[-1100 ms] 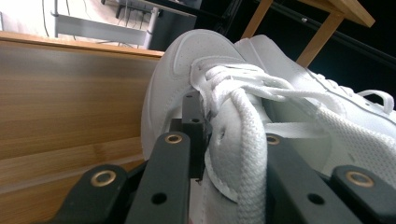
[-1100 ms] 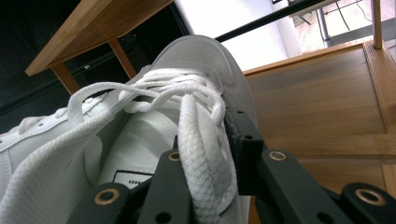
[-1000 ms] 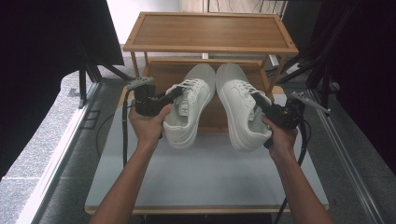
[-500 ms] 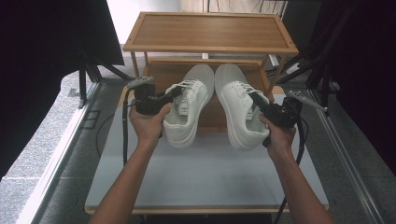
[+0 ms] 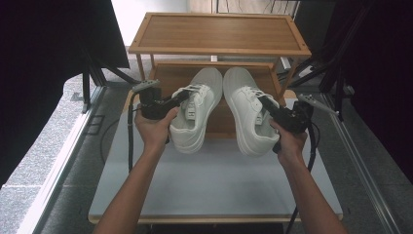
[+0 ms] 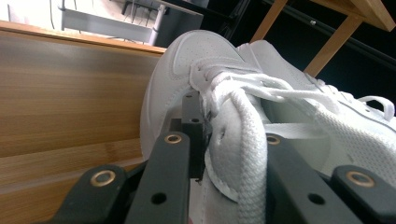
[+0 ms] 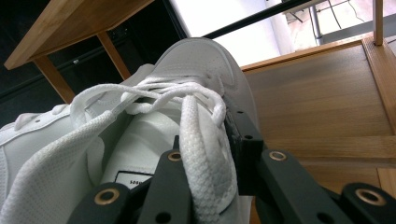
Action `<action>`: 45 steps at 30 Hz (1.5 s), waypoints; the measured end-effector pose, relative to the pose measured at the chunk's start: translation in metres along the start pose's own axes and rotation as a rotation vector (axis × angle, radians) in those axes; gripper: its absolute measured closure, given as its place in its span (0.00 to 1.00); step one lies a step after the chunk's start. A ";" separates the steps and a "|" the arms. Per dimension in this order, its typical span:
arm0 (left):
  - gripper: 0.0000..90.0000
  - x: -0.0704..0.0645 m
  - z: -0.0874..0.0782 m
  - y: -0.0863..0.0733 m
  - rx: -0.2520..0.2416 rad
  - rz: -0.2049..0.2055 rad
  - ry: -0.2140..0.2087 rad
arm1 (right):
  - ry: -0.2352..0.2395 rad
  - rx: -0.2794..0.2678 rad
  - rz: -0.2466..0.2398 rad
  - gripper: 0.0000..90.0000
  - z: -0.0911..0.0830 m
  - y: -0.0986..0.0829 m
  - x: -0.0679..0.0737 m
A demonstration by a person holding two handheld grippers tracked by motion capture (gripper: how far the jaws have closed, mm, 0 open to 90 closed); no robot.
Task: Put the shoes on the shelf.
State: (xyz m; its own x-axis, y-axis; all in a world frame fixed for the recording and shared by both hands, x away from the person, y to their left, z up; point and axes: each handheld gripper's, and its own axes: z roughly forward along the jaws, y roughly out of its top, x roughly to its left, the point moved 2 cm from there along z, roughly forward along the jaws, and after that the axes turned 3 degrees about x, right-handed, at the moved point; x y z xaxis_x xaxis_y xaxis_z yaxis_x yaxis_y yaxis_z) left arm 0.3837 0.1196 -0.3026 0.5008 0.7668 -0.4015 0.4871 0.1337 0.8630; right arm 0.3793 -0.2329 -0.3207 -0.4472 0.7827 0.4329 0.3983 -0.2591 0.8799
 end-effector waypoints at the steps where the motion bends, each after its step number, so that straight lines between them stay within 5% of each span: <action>1: 0.90 0.000 0.000 0.000 0.000 0.000 0.000 | 0.000 0.000 0.000 0.89 0.000 0.000 0.000; 45: 0.90 0.011 0.003 0.003 -0.003 -0.043 0.017 | -0.021 -0.002 0.014 0.89 0.007 0.004 0.002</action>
State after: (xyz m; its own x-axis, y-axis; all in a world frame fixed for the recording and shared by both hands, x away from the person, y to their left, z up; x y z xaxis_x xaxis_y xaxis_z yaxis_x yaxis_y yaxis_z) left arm 0.3923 0.1264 -0.3055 0.4668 0.7711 -0.4331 0.5060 0.1688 0.8459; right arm 0.3860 -0.2285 -0.3173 -0.4249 0.7906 0.4409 0.4029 -0.2710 0.8742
